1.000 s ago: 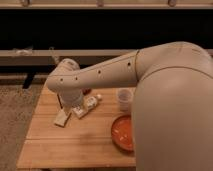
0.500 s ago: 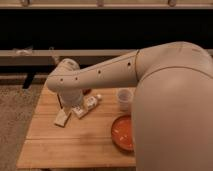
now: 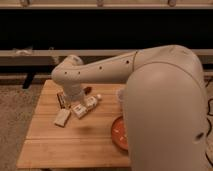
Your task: Place the pepper in the ceramic bowl
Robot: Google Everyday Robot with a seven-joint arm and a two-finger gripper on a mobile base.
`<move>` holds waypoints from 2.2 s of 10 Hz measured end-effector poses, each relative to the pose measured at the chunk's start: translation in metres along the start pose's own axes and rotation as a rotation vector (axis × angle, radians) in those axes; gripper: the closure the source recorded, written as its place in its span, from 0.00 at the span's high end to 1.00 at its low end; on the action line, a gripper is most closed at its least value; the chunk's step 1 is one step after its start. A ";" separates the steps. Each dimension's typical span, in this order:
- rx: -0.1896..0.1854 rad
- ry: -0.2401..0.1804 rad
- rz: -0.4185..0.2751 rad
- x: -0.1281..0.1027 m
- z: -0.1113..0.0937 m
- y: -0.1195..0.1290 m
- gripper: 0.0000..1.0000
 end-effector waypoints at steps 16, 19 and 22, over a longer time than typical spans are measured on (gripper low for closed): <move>0.057 0.035 0.184 -0.182 0.116 -0.024 0.65; 0.064 0.064 0.202 -0.178 0.137 -0.033 0.65; 0.061 0.078 0.210 -0.177 0.148 -0.038 0.59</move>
